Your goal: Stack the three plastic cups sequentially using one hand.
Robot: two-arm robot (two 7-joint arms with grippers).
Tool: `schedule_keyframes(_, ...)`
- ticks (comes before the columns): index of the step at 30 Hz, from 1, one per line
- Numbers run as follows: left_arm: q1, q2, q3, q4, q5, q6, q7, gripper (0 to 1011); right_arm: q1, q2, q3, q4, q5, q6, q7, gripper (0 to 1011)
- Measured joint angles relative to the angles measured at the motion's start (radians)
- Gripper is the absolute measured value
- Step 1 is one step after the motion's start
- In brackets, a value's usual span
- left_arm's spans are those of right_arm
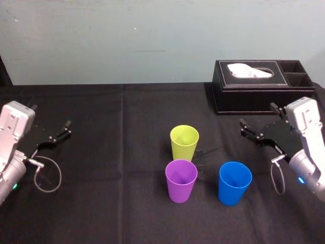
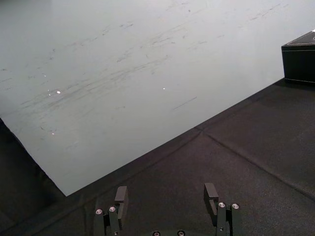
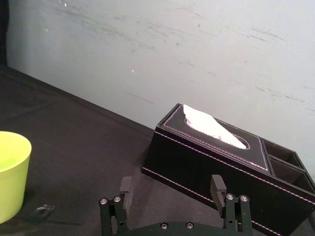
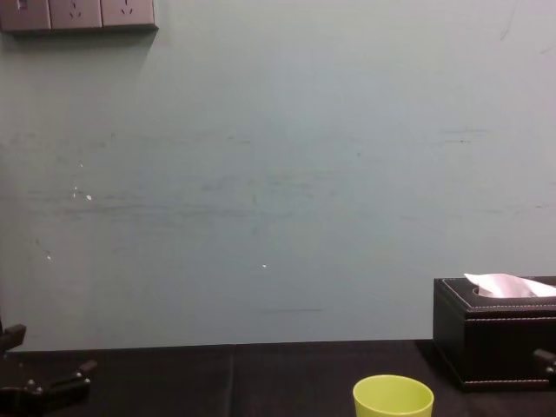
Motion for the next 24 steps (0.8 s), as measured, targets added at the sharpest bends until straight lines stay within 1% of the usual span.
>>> schedule_keyframes(2, 0.0, 0.0, 0.0, 0.0, 0.0, 0.0, 0.0, 1011, -0.011, 0.004, 0.017, -0.013, 0.022, 0.001, 0.018, 1003)
schedule_keyframes(3, 0.0, 0.0, 0.0, 0.0, 0.0, 0.0, 0.0, 1011, -0.011, 0.004, 0.017, -0.013, 0.022, 0.001, 0.018, 1003)
schedule_keyframes(5, 0.0, 0.0, 0.0, 0.0, 0.0, 0.0, 0.0, 1011, -0.024, 0.011, 0.035, -0.03, 0.047, 0.01, 0.038, 1003)
schedule_keyframes(6, 0.0, 0.0, 0.0, 0.0, 0.0, 0.0, 0.0, 1011, -0.035, 0.017, 0.047, -0.044, 0.061, 0.019, 0.05, 1003)
schedule_keyframes(8, 0.0, 0.0, 0.0, 0.0, 0.0, 0.0, 0.0, 1011, -0.048, 0.026, 0.059, -0.061, 0.075, 0.029, 0.061, 1003)
schedule_keyframes(11, 0.0, 0.0, 0.0, 0.0, 0.0, 0.0, 0.0, 1012, -0.09, 0.054, 0.094, -0.111, 0.115, 0.052, 0.092, 1003)
schedule_keyframes(12, 0.0, 0.0, 0.0, 0.0, 0.0, 0.0, 0.0, 1011, -0.09, 0.054, 0.094, -0.111, 0.115, 0.052, 0.092, 1003)
schedule_keyframes(14, 0.0, 0.0, 0.0, 0.0, 0.0, 0.0, 0.0, 1011, -0.13, 0.081, 0.125, -0.157, 0.144, 0.065, 0.115, 1003)
schedule_keyframes(17, 0.0, 0.0, 0.0, 0.0, 0.0, 0.0, 0.0, 1011, -0.168, 0.108, 0.153, -0.196, 0.168, 0.071, 0.135, 1003)
schedule_keyframes(18, 0.0, 0.0, 0.0, 0.0, 0.0, 0.0, 0.0, 1011, -0.181, 0.117, 0.162, -0.208, 0.174, 0.072, 0.142, 1003)
schedule_keyframes(19, 0.0, 0.0, 0.0, 0.0, 0.0, 0.0, 0.0, 1011, -0.209, 0.135, 0.179, -0.232, 0.188, 0.071, 0.159, 1003)
schedule_keyframes(22, 0.0, 0.0, 0.0, 0.0, 0.0, 0.0, 0.0, 1011, -0.25, 0.162, 0.206, -0.264, 0.21, 0.066, 0.188, 1003)
schedule_keyframes(23, 0.0, 0.0, 0.0, 0.0, 0.0, 0.0, 0.0, 1011, -0.279, 0.179, 0.224, -0.281, 0.228, 0.062, 0.21, 1003)
schedule_keyframes(24, 0.0, 0.0, 0.0, 0.0, 0.0, 0.0, 0.0, 1011, -0.289, 0.185, 0.231, -0.287, 0.235, 0.06, 0.219, 1002)
